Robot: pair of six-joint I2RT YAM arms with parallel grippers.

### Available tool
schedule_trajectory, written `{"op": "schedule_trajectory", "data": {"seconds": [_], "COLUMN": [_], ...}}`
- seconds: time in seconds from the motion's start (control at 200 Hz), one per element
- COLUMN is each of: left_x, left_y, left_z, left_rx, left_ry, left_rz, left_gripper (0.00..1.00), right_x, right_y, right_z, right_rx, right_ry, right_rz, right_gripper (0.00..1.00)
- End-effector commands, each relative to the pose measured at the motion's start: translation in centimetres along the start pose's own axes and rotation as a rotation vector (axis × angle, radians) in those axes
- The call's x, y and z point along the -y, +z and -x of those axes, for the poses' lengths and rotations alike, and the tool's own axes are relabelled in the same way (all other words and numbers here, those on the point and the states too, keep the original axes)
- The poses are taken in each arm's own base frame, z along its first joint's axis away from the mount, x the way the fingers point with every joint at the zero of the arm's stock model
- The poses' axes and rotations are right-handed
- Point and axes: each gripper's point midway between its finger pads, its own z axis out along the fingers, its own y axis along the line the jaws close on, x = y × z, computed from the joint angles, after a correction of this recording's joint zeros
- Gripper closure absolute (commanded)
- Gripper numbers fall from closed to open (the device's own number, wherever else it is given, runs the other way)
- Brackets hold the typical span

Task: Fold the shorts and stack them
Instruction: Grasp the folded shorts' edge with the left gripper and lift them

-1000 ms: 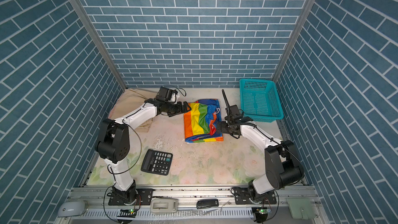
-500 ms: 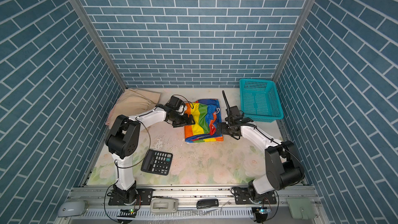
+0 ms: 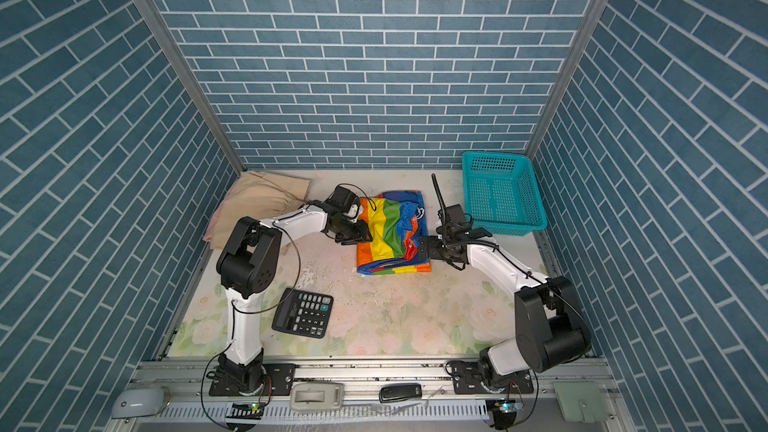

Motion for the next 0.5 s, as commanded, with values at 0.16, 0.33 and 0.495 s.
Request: {"op": "schedule_trajectory", "data": {"seconds": [0.16,0.33,0.495], "left_x": [-0.3,-3.0,-6.5], "left_y": [-2.2,-7.9,-14.8], "left_z": [1.8,3.5,5.2], "left_rx": [-0.008,-0.034,-0.072], "left_ry": [0.104,0.225,0.350], "left_rz": [0.106,0.391,0.744], "left_gripper": [0.97,1.00,1.00], "right_x": [-1.4,-3.1,-6.0], "right_y": [-1.1,-0.1,1.2], "right_z": [1.4,2.0,3.1], "right_rx": [0.044,0.045,0.037], "right_ry": [0.021,0.063,0.034], "right_rz": [0.068,0.152,0.202], "right_gripper": [0.01,0.01,0.02]}}
